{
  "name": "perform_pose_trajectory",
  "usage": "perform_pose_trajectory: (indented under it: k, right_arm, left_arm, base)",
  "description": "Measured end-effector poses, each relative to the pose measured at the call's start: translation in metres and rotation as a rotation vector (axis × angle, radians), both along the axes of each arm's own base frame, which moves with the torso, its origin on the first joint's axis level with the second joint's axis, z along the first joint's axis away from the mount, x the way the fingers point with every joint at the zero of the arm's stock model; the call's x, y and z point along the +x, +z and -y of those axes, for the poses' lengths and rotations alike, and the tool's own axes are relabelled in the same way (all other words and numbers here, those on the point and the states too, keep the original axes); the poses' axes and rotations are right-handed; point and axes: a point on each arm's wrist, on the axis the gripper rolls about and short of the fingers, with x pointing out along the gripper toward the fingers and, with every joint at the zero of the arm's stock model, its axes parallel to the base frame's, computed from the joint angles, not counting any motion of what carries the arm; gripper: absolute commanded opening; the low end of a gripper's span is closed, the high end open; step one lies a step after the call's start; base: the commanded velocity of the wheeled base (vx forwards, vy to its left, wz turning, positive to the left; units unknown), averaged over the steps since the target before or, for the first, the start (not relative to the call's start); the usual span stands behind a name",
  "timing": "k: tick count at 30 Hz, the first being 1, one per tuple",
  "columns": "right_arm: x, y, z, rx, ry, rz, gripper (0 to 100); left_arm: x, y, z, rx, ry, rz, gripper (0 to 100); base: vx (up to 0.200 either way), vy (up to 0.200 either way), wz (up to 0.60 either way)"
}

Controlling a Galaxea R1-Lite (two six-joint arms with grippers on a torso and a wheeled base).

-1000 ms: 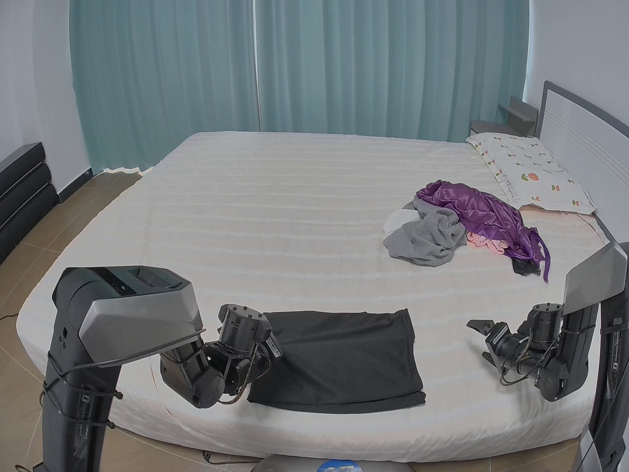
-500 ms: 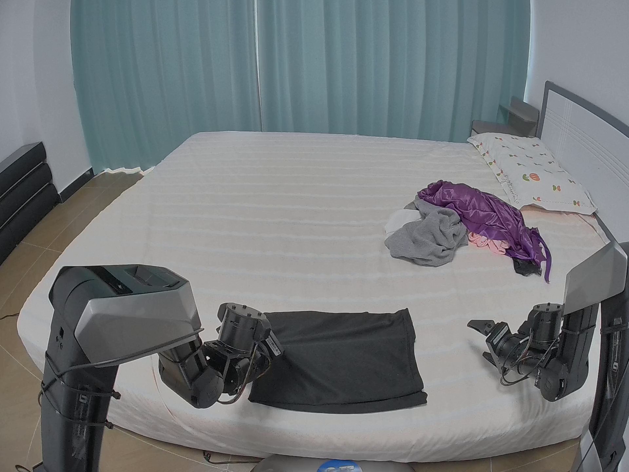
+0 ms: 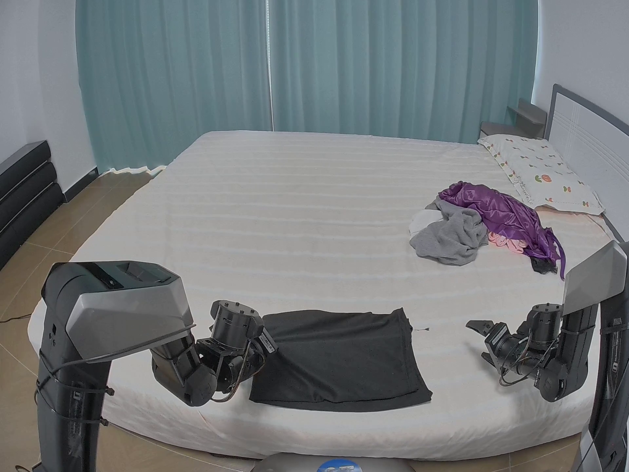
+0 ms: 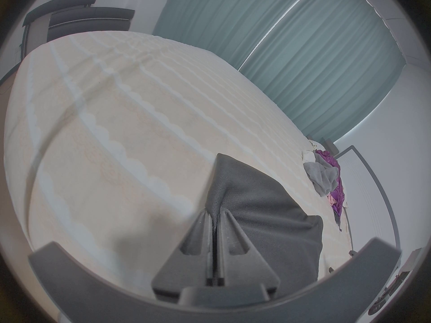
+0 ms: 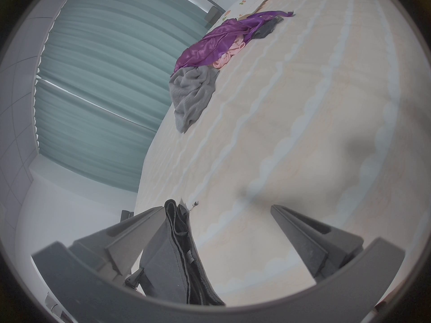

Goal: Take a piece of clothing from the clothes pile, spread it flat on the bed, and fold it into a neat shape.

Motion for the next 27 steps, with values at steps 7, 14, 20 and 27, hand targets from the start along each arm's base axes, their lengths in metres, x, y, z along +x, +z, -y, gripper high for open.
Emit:
perform_pose_trajectory:
  k: [7, 14, 20, 27]
  right_arm:
    - [0.0, 0.0, 0.0, 0.001, 0.0, 0.0, 100]
    - [0.0, 0.0, 0.0, 0.0, 0.0, 0.0, 100]
    - [0.0, 0.0, 0.0, 0.001, 0.0, 0.0, 100]
    - [0.0, 0.0, 0.0, 0.0, 0.0, 0.0, 100]
  left_arm:
    - [0.001, 0.001, -0.008, 0.0, 0.021, -0.003, 0]
    - [0.001, 0.001, -0.01, 0.002, 0.026, -0.005, 0]
    - [0.001, 0.001, -0.012, -0.003, 0.036, -0.007, 0]
    - [0.002, 0.002, -0.012, -0.01, 0.043, -0.008, 0]
  base:
    - [0.0, 0.2, 0.0]
    - [0.0, 0.2, 0.0]
    - [0.0, 0.2, 0.0]
    - [0.0, 0.2, 0.0]
